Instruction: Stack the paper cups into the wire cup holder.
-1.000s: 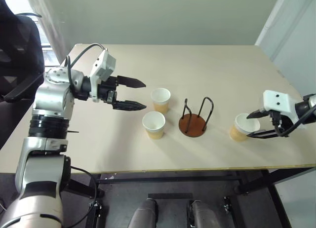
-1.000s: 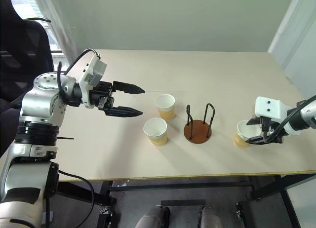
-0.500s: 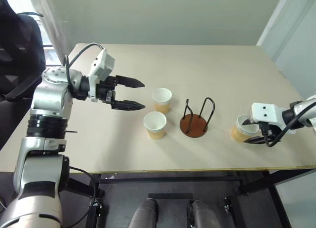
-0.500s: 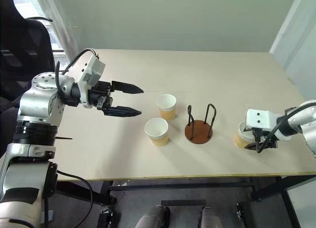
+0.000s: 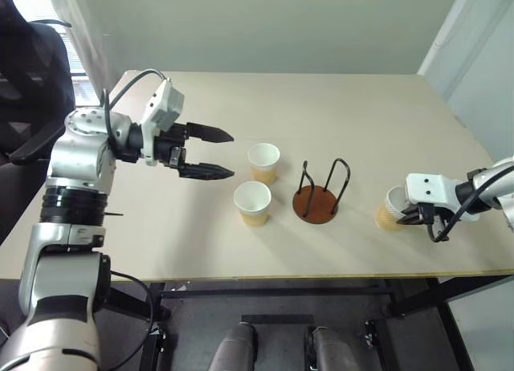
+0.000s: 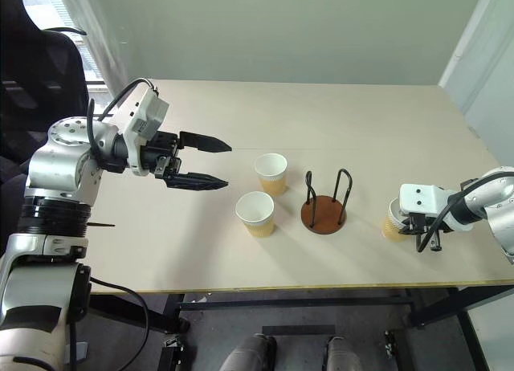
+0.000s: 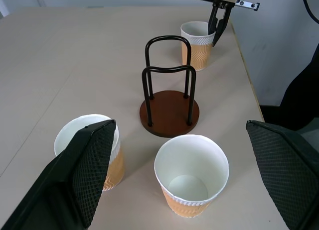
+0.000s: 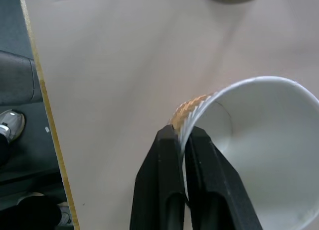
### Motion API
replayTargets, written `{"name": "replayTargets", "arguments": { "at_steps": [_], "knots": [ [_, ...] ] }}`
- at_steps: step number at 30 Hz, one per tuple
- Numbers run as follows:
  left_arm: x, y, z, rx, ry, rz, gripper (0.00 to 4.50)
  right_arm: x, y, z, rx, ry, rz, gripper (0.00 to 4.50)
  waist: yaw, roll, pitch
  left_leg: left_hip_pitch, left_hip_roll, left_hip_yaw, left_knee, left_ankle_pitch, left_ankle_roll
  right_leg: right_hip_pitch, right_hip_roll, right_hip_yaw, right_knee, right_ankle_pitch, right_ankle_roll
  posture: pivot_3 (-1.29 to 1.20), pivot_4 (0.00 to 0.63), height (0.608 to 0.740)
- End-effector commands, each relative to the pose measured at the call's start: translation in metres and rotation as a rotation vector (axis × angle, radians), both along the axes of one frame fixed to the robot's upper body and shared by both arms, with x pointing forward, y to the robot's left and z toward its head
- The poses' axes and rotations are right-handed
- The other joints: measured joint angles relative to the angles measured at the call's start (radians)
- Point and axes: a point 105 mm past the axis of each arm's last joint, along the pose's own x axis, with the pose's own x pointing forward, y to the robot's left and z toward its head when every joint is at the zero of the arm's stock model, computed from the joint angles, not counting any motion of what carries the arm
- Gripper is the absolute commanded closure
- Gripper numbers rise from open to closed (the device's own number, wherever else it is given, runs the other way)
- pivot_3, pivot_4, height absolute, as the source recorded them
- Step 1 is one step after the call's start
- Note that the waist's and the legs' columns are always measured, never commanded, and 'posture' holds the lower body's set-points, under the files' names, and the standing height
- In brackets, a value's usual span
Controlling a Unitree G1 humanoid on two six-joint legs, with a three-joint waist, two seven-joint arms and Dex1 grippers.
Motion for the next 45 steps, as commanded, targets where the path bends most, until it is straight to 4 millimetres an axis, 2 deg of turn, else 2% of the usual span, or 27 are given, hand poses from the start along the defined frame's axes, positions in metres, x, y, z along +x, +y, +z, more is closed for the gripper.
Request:
{"name": "replayTargets", "arguments": {
  "at_steps": [1, 12, 17, 21, 24, 29, 34, 41, 45],
  "knots": [
    [-0.011, -0.003, 0.008, 0.023, -0.029, -0.074, 0.0, 0.002, 0.002, 0.013, -0.001, -0.038, 0.02, 4.45, 0.0, 0.0, 0.0, 0.0, 0.0, 0.0, 0.0, 0.0, 0.0, 0.0, 0.0, 0.0, 0.0, 0.0, 0.0, 0.0, 0.15, 0.74],
    [-0.01, -0.005, 0.007, 0.022, -0.02, -0.092, 0.0, 0.016, 0.008, 0.053, 0.033, -0.158, 0.018, 4.45, -0.001, 0.0, 0.0, 0.0, 0.0, 0.0, 0.0, 0.0, 0.0, 0.0, 0.0, 0.0, 0.0, 0.0, 0.0, 0.0, 0.15, 0.74],
    [-0.009, -0.006, 0.006, 0.024, -0.016, -0.094, 0.0, 0.024, 0.017, 0.088, 0.075, -0.253, 0.02, 4.45, -0.001, 0.0, 0.0, 0.0, 0.0, 0.0, 0.0, -0.001, 0.0, 0.0, 0.0, 0.0, 0.0, 0.0, -0.001, 0.0, 0.15, 0.74],
    [-0.008, -0.007, 0.004, 0.024, -0.014, -0.097, 0.0, 0.028, 0.035, 0.123, 0.144, -0.334, 0.035, 4.45, -0.005, 0.0, 0.0, 0.0, 0.0, 0.0, 0.0, -0.001, 0.0, -0.001, 0.0, 0.0, 0.0, 0.0, -0.001, 0.0, 0.15, 0.74],
    [-0.007, -0.008, 0.004, 0.024, -0.015, -0.1, 0.0, 0.029, 0.047, 0.138, 0.176, -0.37, 0.058, 4.45, -0.005, 0.0, 0.0, 0.0, 0.0, 0.0, -0.001, -0.001, -0.001, -0.001, 0.0, 0.0, 0.0, -0.001, -0.002, 0.0, 0.15, 0.74],
    [-0.007, -0.008, 0.004, 0.026, -0.017, -0.099, 0.0, 0.023, 0.065, 0.143, 0.212, -0.36, 0.109, 4.45, -0.001, 0.0, 0.0, -0.001, 0.0, -0.001, -0.001, -0.002, 0.0, -0.001, 0.0, -0.001, 0.0, -0.002, -0.003, 0.0, 0.15, 0.74],
    [-0.005, -0.008, 0.004, 0.03, -0.02, -0.097, 0.0, 0.014, 0.094, 0.146, 0.277, -0.337, 0.186, 4.45, -0.005, 0.0, 0.0, -0.001, 0.0, 0.0, -0.001, -0.002, -0.001, -0.002, 0.0, -0.001, 0.001, -0.002, -0.004, 0.0, 0.15, 0.74],
    [-0.005, -0.008, 0.004, 0.031, -0.023, -0.096, 0.0, 0.008, 0.118, 0.151, 0.317, -0.328, 0.255, 4.45, -0.005, 0.0, 0.0, -0.001, 0.0, -0.001, -0.001, -0.002, -0.001, -0.002, 0.0, -0.001, 0.001, -0.002, -0.004, 0.0, 0.15, 0.74],
    [-0.005, -0.007, 0.003, 0.031, -0.024, -0.095, 0.0, 0.007, 0.124, 0.147, 0.319, -0.31, 0.276, 4.45, -0.005, 0.0, 0.0, -0.001, 0.0, -0.001, -0.001, -0.002, -0.001, -0.002, 0.0, -0.001, 0.001, -0.002, -0.005, 0.0, 0.15, 0.74]
  ]
}}
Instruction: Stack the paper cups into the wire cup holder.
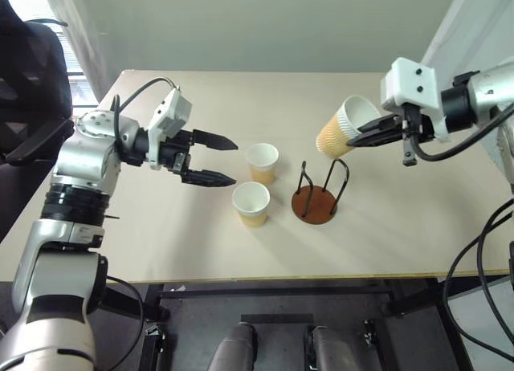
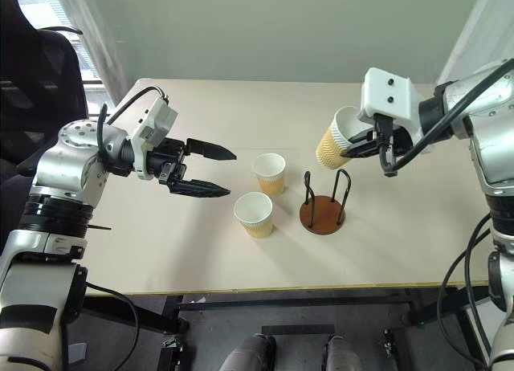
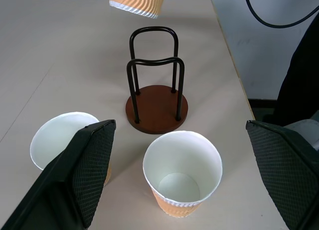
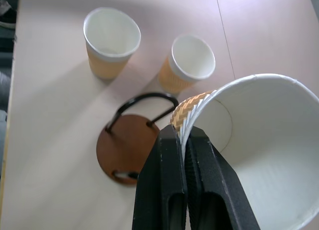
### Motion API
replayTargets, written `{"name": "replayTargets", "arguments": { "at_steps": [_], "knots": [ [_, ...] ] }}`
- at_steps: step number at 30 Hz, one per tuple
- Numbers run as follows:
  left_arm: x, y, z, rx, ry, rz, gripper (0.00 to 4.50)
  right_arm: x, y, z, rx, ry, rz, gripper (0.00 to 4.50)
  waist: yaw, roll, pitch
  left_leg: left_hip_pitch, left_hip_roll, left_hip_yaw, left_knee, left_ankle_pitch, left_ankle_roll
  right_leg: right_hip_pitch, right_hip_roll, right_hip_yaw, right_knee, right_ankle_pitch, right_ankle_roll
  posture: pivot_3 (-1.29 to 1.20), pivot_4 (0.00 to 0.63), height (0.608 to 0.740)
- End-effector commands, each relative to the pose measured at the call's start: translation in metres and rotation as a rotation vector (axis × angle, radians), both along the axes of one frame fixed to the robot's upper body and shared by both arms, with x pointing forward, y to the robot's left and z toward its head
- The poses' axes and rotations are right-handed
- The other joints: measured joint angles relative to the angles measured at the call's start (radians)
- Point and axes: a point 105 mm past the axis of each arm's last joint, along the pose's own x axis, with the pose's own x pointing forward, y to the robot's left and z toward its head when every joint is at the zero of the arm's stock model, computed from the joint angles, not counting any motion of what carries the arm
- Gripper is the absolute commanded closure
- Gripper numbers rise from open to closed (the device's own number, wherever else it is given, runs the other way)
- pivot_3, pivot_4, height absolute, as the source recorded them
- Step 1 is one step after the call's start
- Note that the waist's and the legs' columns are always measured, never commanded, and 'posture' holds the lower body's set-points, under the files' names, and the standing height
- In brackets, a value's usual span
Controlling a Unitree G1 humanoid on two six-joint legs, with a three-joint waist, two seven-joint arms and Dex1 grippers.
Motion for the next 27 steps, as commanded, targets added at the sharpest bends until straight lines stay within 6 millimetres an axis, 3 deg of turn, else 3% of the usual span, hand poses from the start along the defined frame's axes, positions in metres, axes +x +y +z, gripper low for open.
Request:
{"name": "replayTargets", "arguments": {
  "at_steps": [1, 9, 27],
  "knots": [
    [-0.005, -0.001, 0.012, 0.001, -0.047, -0.046, 0.0, -0.005, 0.006, 0.006, -0.01, -0.036, 0.027, 4.45, 0.0, 0.0, 0.0, 0.0, 0.0, 0.0, 0.0, 0.0, 0.0, 0.0, 0.0, 0.0, 0.0, 0.0, 0.0, 0.0, 0.15, 0.74],
    [-0.005, 0.001, 0.011, 0.002, -0.046, -0.039, 0.0, -0.005, 0.002, -0.009, -0.049, -0.001, 0.029, 4.45, 0.0, 0.0, 0.0, 0.0, 0.0, 0.0, 0.0, 0.0, 0.0, 0.0, 0.0, 0.0, 0.0, 0.0, 0.0, 0.0, 0.15, 0.74],
    [-0.004, 0.002, 0.011, 0.008, -0.049, -0.031, 0.0, -0.007, -0.004, -0.022, -0.111, 0.01, 0.046, 4.45, 0.0, 0.0, 0.0, 0.0, 0.0, 0.0, 0.0, 0.0, 0.0, 0.0, 0.0, 0.0, 0.0, 0.0, 0.0, 0.0, 0.15, 0.74]
  ]
}}
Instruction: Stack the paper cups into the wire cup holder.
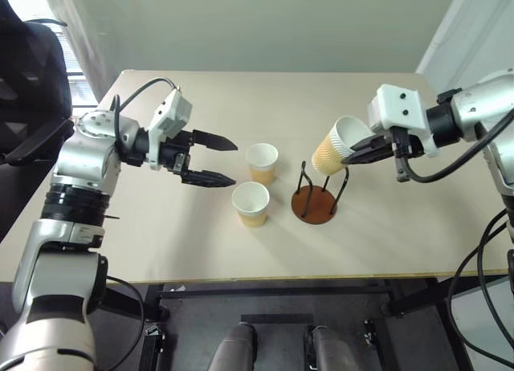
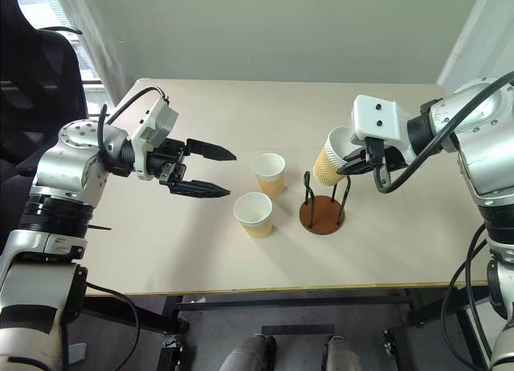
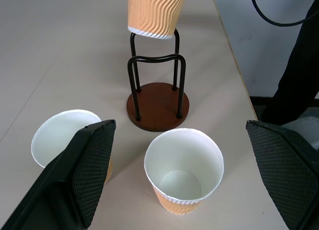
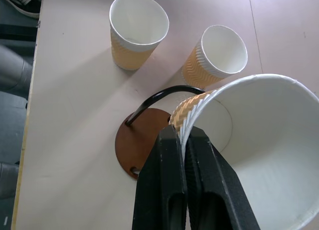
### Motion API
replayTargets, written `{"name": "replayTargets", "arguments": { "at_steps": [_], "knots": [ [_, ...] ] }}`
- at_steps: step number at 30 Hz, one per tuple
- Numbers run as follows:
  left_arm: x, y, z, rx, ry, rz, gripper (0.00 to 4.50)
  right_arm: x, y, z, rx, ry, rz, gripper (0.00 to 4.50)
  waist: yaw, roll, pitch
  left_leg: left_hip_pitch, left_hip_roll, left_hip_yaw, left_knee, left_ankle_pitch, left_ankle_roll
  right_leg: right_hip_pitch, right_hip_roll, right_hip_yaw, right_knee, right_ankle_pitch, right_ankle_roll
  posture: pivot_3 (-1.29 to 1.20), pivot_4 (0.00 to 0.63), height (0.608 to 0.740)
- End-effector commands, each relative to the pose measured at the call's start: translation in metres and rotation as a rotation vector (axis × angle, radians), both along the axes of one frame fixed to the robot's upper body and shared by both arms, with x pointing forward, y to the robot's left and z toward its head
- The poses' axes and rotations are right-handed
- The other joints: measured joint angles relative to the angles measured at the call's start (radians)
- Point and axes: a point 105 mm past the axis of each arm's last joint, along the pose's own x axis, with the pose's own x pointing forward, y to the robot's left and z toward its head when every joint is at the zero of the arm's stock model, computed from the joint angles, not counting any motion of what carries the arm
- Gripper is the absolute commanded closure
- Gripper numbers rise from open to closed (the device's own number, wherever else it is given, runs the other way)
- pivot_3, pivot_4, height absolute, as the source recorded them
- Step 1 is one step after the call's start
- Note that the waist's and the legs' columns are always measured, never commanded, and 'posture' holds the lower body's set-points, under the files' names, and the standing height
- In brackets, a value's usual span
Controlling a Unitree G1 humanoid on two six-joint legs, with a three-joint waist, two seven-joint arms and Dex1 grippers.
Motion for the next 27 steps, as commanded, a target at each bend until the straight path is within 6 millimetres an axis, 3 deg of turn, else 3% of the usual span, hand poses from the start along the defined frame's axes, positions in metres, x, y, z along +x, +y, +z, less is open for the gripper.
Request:
{"name": "replayTargets", "arguments": {
  "at_steps": [1, 23, 27],
  "knots": [
    [-0.005, 0.0013, 0.0122, -0.003, -0.046, -0.036, 0.0, -0.0042, 0.0003, 0.0027, -0.036, -0.036, 0.022, 4.45, 0.0, 0.0, 0.0, 0.0, 0.0, 0.0, 0.0, 0.0, 0.0, 0.0, 0.0, 0.0, 0.0, 0.0, 0.0, 0.0, 0.15, 0.74],
    [-0.004, 0.0037, 0.012, 0.006, -0.047, -0.025, 0.0, -0.0044, 0.0003, -0.0039, -0.109, -0.067, 0.062, 4.45, 0.0, 0.0, 0.0, 0.0, 0.0, 0.0, 0.0, 0.0, 0.0, 0.0, 0.0, 0.0, 0.0, 0.0, 0.0, 0.0, 0.15, 0.74],
    [-0.0041, 0.0038, 0.0118, 0.008, -0.046, -0.025, 0.0, -0.0058, 0.002, -0.0032, -0.096, -0.057, 0.064, 3.56, 0.0, 0.0, 0.0, 0.0, 0.0, 0.0, 0.0, 0.0, 0.0, 0.0, 0.0, 0.0, 0.0, 0.0, 0.0, 0.0, 0.15, 0.74]
  ]
}}
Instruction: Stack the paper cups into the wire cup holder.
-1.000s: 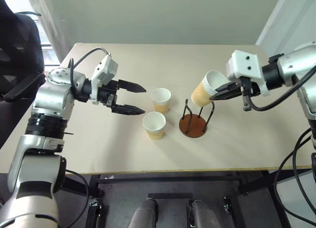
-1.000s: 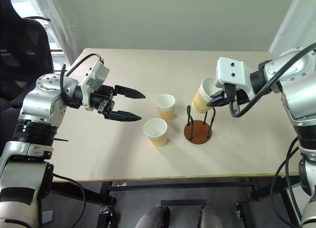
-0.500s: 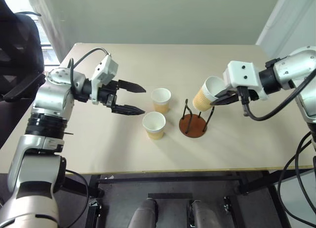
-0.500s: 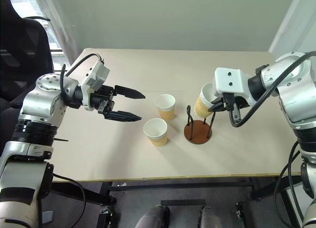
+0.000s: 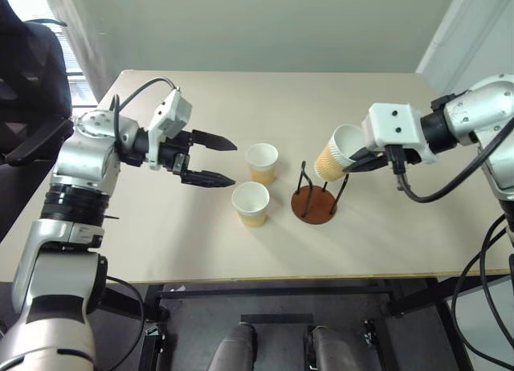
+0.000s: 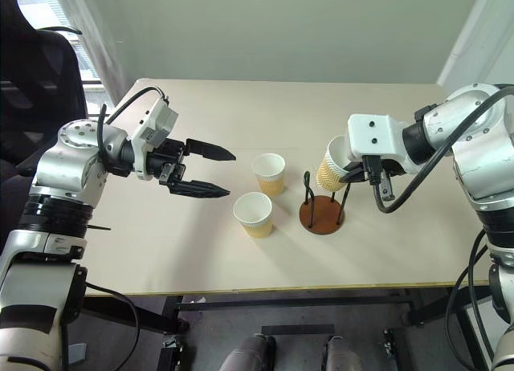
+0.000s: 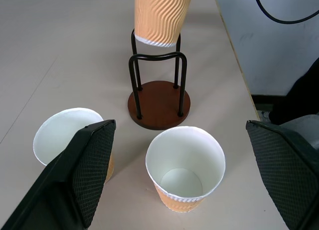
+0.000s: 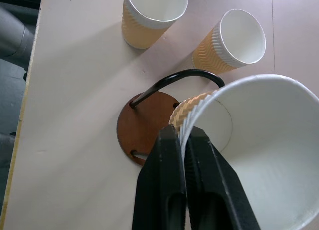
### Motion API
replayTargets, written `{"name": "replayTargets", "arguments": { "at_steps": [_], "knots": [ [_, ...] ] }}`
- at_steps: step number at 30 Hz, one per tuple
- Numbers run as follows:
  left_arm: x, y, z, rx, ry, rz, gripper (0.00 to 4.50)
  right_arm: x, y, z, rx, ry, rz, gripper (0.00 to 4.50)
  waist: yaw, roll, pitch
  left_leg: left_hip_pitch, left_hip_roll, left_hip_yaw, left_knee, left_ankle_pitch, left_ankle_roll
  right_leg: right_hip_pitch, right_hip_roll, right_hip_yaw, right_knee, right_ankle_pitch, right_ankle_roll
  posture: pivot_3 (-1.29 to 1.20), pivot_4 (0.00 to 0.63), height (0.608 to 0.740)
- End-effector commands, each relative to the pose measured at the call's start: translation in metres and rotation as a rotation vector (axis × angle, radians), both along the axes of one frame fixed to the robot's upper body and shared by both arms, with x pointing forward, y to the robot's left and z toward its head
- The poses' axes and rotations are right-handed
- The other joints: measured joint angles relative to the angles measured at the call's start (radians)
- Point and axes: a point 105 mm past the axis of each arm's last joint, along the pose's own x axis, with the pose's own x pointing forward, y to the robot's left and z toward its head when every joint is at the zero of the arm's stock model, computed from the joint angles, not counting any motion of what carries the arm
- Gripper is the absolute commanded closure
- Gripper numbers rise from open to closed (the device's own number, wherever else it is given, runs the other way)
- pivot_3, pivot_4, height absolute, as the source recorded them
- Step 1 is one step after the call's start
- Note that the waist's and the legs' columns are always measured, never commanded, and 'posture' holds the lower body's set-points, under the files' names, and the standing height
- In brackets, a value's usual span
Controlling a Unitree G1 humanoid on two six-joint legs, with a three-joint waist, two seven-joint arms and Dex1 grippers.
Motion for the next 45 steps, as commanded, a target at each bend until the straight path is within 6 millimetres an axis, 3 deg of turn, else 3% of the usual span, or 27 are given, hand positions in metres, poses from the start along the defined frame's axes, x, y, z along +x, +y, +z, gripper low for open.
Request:
{"name": "replayTargets", "arguments": {
  "at_steps": [1, 7, 13, 21, 30, 45],
  "knots": [
    [-0.005, 0.003, 0.012, 0.001, -0.041, -0.029, 0.0, -0.005, 0.004, 0.008, 0.011, -0.023, 0.022, 3.25, 0.0, 0.0, 0.0, 0.0, 0.0, 0.0, 0.0, 0.0, 0.0, 0.0, 0.0, 0.0, 0.0, 0.0, 0.0, 0.0, 0.15, 0.74],
    [-0.004, 0.002, 0.013, -0.002, -0.045, -0.027, 0.0, 0.002, 0.01, 0.017, 0.073, -0.065, -0.012, 1.17, -0.001, 0.0, 0.0, 0.0, 0.0, 0.0, 0.0, 0.0, 0.0, 0.0, 0.0, 0.0, 0.0, 0.0, 0.0, 0.0, 0.15, 0.74],
    [0.002, 0.001, 0.02, -0.029, -0.065, 0.0, 0.0, 0.01, 0.008, 0.026, 0.165, -0.073, -0.075, 1.17, 0.0, 0.0, 0.0, 0.0, 0.0, 0.0, 0.0, 0.0, 0.0, 0.0, 0.0, 0.0, 0.0, 0.0, 0.0, 0.0, 0.15, 0.74],
    [0.023, 0.01, 0.051, -0.001, -0.239, 0.099, 0.0, 0.012, -0.019, 0.04, 0.436, 0.058, -0.251, 1.17, 0.004, 0.0, 0.0, -0.001, 0.0, 0.0, 0.0, 0.0, 0.0, 0.0, 0.0, 0.0, -0.001, 0.0, 0.0, 0.0, 0.15, 0.74],
    [0.045, 0.018, 0.043, 0.521, -0.577, 0.054, 0.0, 0.004, -0.034, 0.03, 0.506, 0.163, -0.311, 1.17, 0.004, 0.0, 0.0, -0.003, -0.001, 0.001, 0.001, 0.0, 0.001, -0.003, 0.0, 0.001, -0.001, 0.0, 0.001, 0.0, 0.15, 0.74],
    [0.06, -0.01, 0.025, 0.736, -0.73, -0.096, 0.0, 0.0, -0.039, 0.023, 0.522, 0.197, -0.266, 1.17, 0.006, 0.0, 0.0, -0.014, -0.003, 0.0, 0.005, -0.002, 0.004, -0.01, -0.002, 0.001, -0.001, 0.0, 0.006, 0.0, 0.15, 0.74]
  ]
}}
